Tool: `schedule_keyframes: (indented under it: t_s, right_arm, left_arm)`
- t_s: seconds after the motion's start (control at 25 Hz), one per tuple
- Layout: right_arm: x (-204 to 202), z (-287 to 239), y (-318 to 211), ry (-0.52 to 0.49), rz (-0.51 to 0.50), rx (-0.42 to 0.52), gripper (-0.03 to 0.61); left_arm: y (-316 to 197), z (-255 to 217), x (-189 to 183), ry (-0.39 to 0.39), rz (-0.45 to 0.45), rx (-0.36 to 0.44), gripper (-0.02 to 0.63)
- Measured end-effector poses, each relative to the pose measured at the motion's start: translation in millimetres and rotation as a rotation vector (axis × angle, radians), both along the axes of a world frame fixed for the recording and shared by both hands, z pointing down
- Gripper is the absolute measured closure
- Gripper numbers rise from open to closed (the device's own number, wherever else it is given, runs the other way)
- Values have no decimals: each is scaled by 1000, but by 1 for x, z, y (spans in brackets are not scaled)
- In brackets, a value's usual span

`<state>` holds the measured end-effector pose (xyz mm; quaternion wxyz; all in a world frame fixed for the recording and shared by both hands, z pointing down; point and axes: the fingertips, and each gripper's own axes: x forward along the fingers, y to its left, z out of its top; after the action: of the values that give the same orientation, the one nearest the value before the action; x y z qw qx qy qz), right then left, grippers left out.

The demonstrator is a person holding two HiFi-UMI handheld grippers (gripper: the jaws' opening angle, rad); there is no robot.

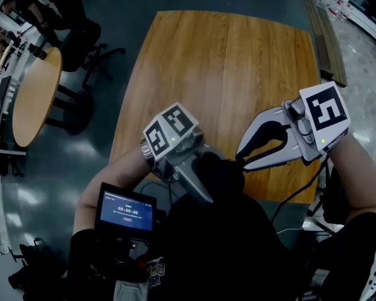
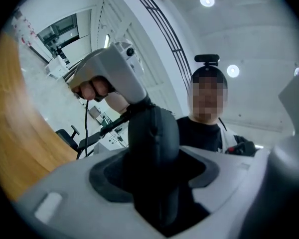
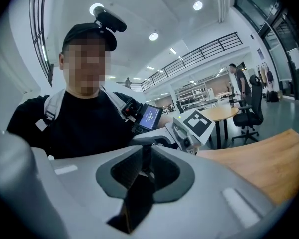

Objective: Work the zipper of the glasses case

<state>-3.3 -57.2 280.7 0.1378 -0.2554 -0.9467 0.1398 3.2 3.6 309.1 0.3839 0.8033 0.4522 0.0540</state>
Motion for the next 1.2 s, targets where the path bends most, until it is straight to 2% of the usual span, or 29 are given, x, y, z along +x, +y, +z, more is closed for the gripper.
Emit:
schedule_keyframes:
  t_s: [0.36, 0.64, 0.84, 1.08, 1.2]
  right_arm:
    - [-3, 3, -10, 13, 6, 46, 511]
    - [0, 14, -15, 51, -35, -105, 511]
    - [0, 16, -13, 78, -73, -175, 509]
    - [13, 20, -6, 151, -165, -406, 534]
    - [9, 19, -8, 167, -164, -378, 551]
  left_arm:
    - [-5, 4, -1, -27, -16, 29, 346]
    - [-2, 8, 2, -60, 0, 64, 347]
    - [0, 9, 4, -63, 9, 80, 347]
    - [10, 11, 19, -72, 36, 110, 347]
    - [9, 9, 17, -69, 38, 108, 347]
